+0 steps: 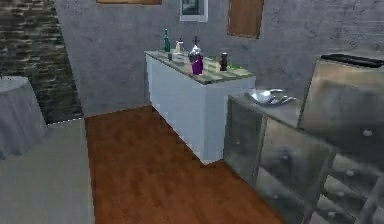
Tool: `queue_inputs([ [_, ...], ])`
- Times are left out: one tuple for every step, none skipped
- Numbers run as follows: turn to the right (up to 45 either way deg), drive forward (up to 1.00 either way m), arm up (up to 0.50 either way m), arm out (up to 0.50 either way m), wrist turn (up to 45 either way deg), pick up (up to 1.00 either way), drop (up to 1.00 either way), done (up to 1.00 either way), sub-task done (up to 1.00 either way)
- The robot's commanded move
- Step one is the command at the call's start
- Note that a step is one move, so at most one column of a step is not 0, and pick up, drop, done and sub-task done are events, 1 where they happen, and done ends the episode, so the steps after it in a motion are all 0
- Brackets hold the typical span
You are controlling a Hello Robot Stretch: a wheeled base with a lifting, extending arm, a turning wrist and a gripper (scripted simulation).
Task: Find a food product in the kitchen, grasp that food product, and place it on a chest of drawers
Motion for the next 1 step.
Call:
queue_inputs([
  [0.0,1.00,0.00,0.00,0.0,0.00,0.00,0.00,0.00],
])
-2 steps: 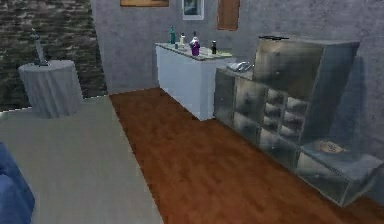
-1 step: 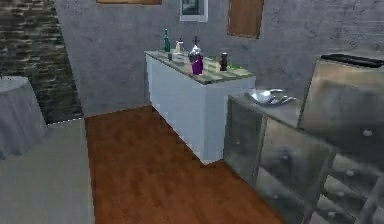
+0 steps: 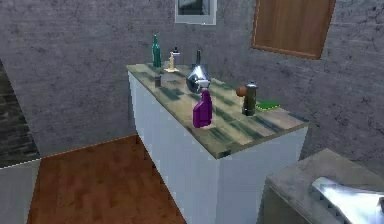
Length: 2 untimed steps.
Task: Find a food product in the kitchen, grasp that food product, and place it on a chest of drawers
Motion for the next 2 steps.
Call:
queue_inputs([
  [-6.0,0.00,0.00,0.00,0.0,0.00,0.00,0.00,0.00],
  [0.0,0.40,0.00,0.00,0.0,0.00,0.00,0.00,0.00],
])
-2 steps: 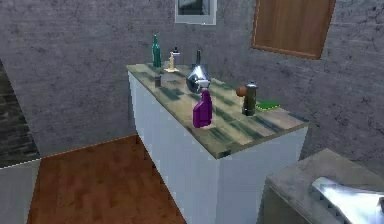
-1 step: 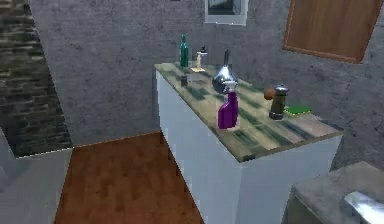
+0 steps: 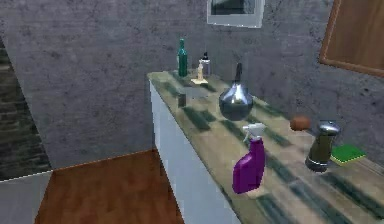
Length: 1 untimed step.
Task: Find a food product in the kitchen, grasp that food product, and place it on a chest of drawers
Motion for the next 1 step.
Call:
queue_inputs([
  [-45.0,0.00,0.00,0.00,0.0,0.00,0.00,0.00,0.00],
])
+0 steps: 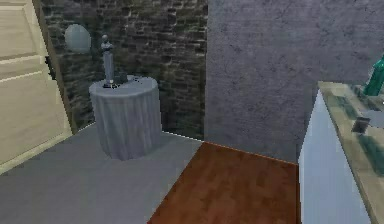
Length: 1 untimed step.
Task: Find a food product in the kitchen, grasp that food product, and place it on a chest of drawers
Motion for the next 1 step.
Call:
queue_inputs([
  [-15.0,0.00,0.00,0.00,0.0,0.00,0.00,0.00,0.00],
])
